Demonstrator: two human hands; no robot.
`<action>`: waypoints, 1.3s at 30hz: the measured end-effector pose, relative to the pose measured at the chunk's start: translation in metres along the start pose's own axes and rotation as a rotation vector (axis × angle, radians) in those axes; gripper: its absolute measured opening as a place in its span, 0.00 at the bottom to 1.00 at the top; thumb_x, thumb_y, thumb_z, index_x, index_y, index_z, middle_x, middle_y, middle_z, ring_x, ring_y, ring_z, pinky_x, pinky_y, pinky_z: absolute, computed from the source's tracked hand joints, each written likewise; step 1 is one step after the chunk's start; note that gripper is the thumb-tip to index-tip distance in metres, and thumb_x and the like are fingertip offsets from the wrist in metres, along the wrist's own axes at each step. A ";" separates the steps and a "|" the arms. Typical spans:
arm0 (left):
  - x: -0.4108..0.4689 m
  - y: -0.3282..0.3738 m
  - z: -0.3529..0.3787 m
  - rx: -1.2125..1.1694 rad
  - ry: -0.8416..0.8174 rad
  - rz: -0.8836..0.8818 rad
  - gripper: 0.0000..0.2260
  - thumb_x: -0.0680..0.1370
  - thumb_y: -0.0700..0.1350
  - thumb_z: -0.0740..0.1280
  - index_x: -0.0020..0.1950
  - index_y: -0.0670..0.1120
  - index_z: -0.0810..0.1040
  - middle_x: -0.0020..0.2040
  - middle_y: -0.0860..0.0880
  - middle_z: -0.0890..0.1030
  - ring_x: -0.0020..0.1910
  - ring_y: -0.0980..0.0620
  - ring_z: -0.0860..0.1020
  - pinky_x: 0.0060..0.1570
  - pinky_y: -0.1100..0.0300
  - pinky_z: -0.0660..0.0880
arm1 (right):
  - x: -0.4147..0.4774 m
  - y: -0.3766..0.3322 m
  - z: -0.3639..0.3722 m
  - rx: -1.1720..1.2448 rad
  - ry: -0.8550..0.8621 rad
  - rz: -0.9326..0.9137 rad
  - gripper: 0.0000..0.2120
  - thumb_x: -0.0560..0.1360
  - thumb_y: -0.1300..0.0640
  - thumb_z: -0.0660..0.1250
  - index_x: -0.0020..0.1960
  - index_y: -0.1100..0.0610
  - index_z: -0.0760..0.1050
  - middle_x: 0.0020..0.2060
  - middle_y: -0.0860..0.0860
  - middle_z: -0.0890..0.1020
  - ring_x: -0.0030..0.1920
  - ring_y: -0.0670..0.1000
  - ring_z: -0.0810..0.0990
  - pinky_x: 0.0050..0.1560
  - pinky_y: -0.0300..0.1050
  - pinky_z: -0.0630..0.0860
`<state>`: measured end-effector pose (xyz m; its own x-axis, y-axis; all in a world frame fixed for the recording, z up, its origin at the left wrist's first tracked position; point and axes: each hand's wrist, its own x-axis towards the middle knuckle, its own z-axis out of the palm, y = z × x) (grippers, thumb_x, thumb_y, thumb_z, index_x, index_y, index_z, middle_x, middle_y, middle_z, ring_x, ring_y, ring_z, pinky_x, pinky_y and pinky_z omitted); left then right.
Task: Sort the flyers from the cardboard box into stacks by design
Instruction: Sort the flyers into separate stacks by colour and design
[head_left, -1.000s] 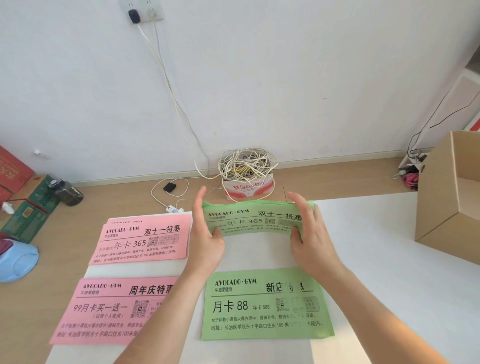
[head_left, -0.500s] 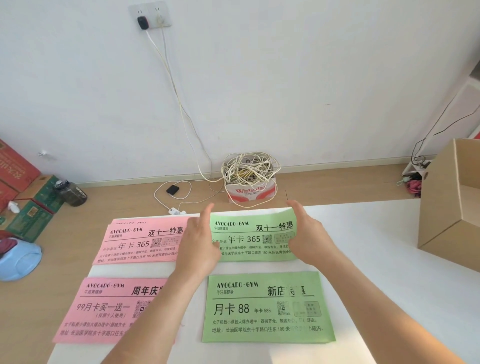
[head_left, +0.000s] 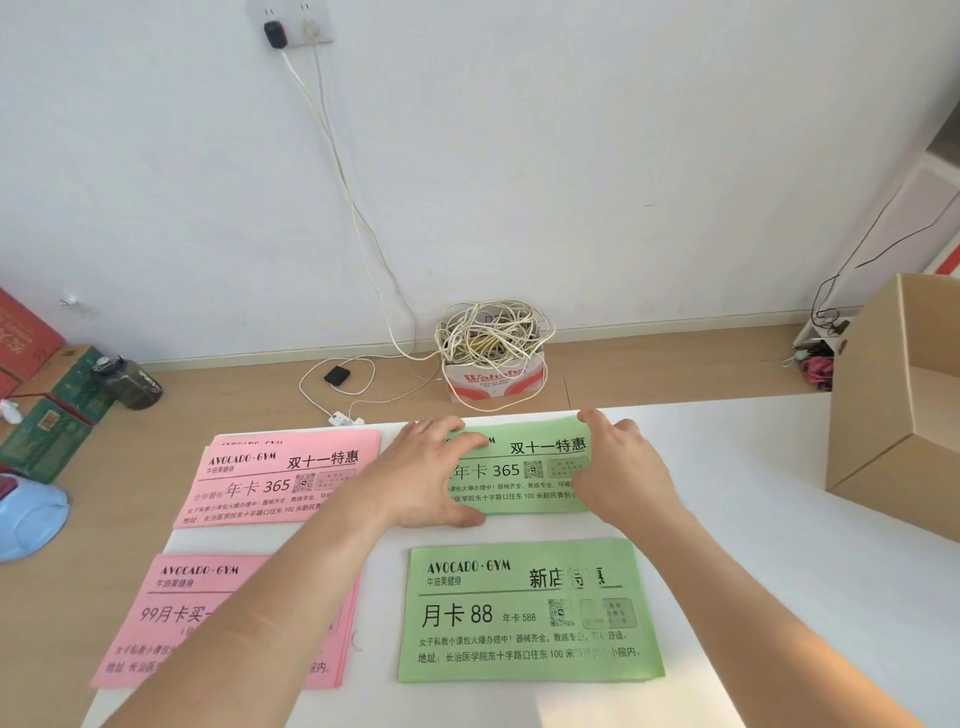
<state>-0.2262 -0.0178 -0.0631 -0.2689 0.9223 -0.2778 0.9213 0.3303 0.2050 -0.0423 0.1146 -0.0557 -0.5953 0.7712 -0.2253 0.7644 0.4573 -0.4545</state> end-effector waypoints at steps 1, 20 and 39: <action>0.001 -0.002 0.001 -0.009 0.011 0.005 0.40 0.65 0.64 0.72 0.73 0.59 0.59 0.74 0.51 0.57 0.73 0.49 0.55 0.73 0.54 0.53 | 0.000 0.001 0.000 -0.020 0.003 0.001 0.29 0.72 0.62 0.62 0.71 0.51 0.61 0.56 0.55 0.70 0.53 0.58 0.75 0.46 0.46 0.72; 0.010 0.009 -0.009 0.011 -0.006 0.005 0.43 0.65 0.59 0.73 0.74 0.59 0.53 0.71 0.50 0.59 0.72 0.48 0.55 0.73 0.48 0.51 | -0.001 0.016 -0.010 -0.172 -0.137 -0.169 0.38 0.70 0.44 0.72 0.73 0.49 0.60 0.63 0.56 0.67 0.64 0.56 0.68 0.63 0.47 0.68; -0.103 0.056 0.022 0.167 -0.238 0.085 0.51 0.67 0.57 0.72 0.75 0.59 0.36 0.77 0.51 0.39 0.75 0.48 0.40 0.72 0.49 0.37 | -0.090 0.038 -0.002 -0.494 -0.342 -0.594 0.53 0.62 0.35 0.71 0.74 0.37 0.39 0.73 0.50 0.52 0.73 0.53 0.51 0.68 0.55 0.61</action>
<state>-0.1406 -0.0986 -0.0436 -0.1331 0.8658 -0.4824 0.9765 0.1979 0.0857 0.0411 0.0632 -0.0512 -0.9138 0.2011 -0.3529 0.2737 0.9468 -0.1691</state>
